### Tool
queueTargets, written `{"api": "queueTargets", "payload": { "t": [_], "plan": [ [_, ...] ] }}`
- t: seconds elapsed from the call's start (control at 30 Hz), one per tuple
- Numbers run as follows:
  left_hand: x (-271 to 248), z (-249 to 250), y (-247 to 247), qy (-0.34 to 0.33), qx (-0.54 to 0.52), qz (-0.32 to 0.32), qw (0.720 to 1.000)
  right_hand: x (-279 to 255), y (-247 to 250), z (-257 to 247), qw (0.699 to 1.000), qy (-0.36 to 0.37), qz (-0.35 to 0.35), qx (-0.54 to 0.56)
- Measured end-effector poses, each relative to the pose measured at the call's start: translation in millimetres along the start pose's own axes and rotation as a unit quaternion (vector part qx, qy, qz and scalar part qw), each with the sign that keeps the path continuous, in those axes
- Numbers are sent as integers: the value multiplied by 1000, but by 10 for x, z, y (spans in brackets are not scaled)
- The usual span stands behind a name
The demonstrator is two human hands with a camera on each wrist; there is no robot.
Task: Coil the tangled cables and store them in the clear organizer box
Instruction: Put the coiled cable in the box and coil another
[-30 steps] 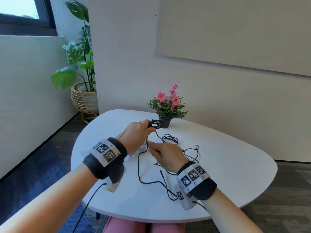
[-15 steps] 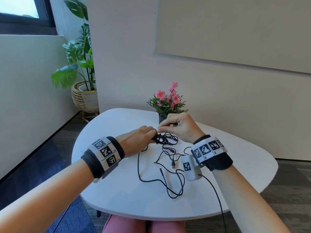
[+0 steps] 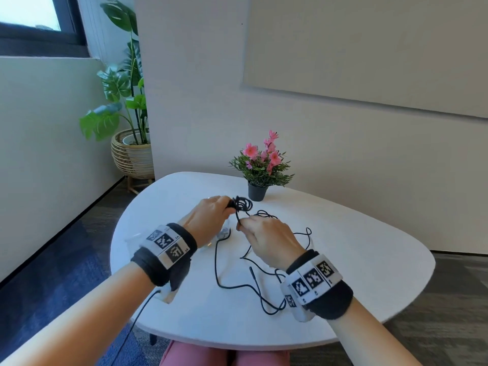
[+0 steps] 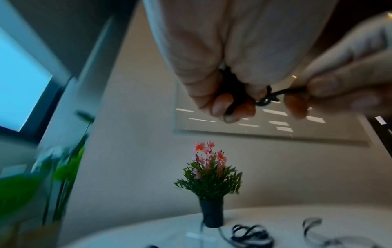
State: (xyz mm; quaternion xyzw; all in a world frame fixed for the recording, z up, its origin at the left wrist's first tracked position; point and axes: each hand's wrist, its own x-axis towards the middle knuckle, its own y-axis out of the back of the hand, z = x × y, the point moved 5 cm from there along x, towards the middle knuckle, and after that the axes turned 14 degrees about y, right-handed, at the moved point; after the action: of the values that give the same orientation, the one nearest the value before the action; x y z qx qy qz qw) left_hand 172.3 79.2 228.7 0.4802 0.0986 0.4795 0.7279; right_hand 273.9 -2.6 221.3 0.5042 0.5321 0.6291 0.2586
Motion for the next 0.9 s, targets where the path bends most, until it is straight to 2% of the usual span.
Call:
{"api": "queueTargets", "payload": {
  "t": [0.13,0.2,0.3,0.37,0.43,0.47,0.57,0.67,0.77,0.83,0.9],
  "plan": [
    [-82,-39,-217,-80,96,-79,989,55,55,-116,986,85,-60,-134],
    [-106,-37,-283,-118,105,-92,983,86,126,-149,978,118,-31,-172],
    [-128,22,-284,-181,117,-89,972,97,262,-95,974,130,17,-184],
    [-153,89,-218,-209,99,-83,969,86,377,38,987,104,52,-107],
    [-175,146,-136,-213,76,-75,971,49,416,218,993,59,90,43],
    [-189,164,-105,-205,68,-77,973,35,402,290,984,34,109,137],
    [-252,178,-59,-195,-6,-84,977,-10,329,339,919,-9,161,359],
    [-284,167,-37,-175,-73,-82,978,-40,234,319,867,-35,213,449],
    [-285,96,-49,-101,-143,-86,981,-37,112,314,819,-69,270,502],
    [-289,46,-65,-41,-216,-99,970,-27,43,277,804,-74,286,516],
    [-283,26,-89,2,-298,-109,948,-12,33,221,801,-71,293,518]
  ]
}}
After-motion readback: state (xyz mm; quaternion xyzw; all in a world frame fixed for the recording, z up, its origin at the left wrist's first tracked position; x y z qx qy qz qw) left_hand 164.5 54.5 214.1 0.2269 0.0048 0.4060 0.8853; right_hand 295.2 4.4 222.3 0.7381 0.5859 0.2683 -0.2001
